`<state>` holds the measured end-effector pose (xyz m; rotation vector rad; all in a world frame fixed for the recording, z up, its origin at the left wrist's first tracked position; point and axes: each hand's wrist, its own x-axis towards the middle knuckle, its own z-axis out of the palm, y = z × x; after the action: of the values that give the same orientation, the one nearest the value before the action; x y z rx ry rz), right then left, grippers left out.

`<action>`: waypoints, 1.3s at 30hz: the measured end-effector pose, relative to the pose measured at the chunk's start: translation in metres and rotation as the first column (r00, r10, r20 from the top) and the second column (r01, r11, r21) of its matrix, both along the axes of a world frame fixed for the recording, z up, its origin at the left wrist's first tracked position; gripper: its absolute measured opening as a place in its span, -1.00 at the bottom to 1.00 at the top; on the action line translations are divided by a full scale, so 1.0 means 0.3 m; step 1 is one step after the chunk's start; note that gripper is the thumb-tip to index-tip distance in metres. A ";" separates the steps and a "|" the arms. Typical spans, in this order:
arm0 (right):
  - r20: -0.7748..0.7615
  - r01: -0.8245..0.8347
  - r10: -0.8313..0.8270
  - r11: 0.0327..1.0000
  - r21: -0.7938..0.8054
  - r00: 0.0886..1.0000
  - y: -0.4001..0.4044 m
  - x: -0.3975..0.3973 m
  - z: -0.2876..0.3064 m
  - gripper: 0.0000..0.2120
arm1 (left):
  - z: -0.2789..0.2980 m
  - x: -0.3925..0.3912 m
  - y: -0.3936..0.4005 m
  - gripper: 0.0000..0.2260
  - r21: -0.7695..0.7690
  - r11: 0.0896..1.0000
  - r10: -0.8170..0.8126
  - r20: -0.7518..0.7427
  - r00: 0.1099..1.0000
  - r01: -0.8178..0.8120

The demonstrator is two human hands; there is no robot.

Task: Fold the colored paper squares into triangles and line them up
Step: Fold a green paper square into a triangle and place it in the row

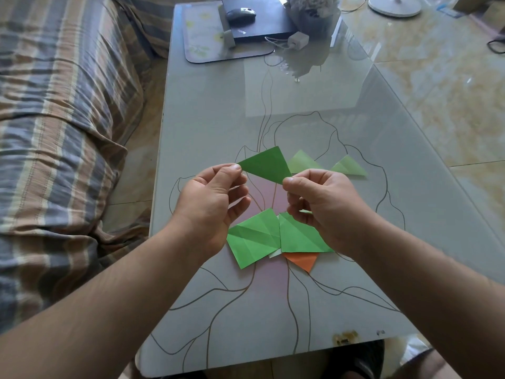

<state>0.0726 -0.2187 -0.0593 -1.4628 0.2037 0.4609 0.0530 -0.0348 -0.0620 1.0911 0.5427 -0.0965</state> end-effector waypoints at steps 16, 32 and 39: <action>0.097 0.028 -0.016 0.991 -0.130 0.995 -0.007 0.007 -0.026 -0.83 | 0.002 -0.004 -0.001 -0.73 0.111 0.992 0.071 -0.064 0.995 -0.064; 0.701 0.407 0.597 0.571 -0.713 0.389 -0.011 -0.016 -0.091 -0.79 | -0.018 -0.050 -0.075 -0.87 0.068 0.987 -0.147 -0.021 0.989 0.148; 0.659 0.217 0.486 0.686 -0.695 0.574 -0.005 -0.027 -0.065 -0.75 | -0.032 -0.041 -0.065 -0.84 0.073 0.993 -0.097 -0.011 0.995 0.097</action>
<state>0.0646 -0.2201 -0.0788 -2.3601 -0.5895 -0.2833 0.0407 -0.0544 -0.0717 1.1893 0.5030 -0.1664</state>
